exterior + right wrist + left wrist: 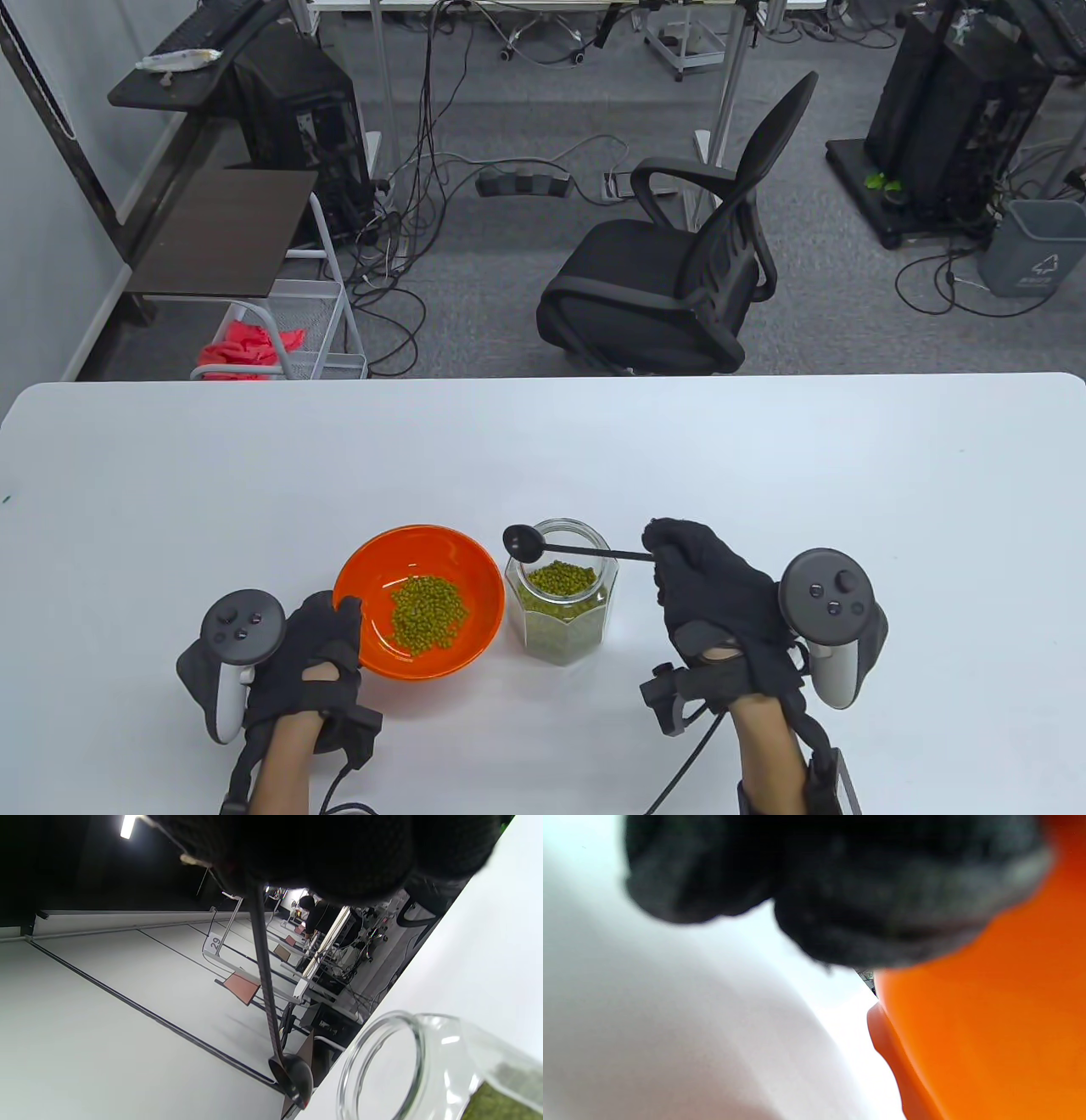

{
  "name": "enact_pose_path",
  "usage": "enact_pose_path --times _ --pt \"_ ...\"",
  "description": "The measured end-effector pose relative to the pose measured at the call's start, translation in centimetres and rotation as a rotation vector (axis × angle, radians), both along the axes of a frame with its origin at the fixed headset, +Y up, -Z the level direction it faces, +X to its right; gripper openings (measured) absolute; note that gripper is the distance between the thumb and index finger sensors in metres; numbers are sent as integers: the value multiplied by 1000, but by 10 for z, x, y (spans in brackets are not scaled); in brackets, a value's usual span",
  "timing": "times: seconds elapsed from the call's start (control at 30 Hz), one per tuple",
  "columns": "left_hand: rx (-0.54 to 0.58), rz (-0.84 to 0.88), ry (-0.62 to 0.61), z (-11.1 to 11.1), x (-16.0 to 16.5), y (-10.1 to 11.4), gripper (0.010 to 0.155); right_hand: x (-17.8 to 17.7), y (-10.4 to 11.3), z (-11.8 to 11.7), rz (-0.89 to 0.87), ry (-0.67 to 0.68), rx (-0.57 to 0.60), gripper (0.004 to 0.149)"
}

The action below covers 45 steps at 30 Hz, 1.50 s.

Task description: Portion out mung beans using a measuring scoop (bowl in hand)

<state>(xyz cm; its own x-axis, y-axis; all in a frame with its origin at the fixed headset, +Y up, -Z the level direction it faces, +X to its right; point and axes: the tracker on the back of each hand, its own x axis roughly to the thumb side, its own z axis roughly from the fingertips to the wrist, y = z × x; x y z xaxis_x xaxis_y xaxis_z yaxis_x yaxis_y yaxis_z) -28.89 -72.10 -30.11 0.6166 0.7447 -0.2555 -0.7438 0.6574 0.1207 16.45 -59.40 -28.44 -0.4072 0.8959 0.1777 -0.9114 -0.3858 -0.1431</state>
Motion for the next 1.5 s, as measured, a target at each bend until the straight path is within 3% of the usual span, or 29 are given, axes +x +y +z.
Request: enact_pose_path --times 0.37,0.77,1.07,1.23,1.5 --pt "11 21 10 1 -4 2 52 -11 7 -2 250 -89 -38 39" --pt "9 36 21 2 -7 2 52 -60 -5 -26 586 -105 -54 38" --pt "9 37 22 2 -8 3 52 -100 -15 -39 884 -43 -44 38" --pt "7 40 24 3 -8 2 52 -105 -21 -46 879 40 -103 38" --pt "8 42 23 2 -8 3 52 -78 -32 -56 544 88 -228 39"
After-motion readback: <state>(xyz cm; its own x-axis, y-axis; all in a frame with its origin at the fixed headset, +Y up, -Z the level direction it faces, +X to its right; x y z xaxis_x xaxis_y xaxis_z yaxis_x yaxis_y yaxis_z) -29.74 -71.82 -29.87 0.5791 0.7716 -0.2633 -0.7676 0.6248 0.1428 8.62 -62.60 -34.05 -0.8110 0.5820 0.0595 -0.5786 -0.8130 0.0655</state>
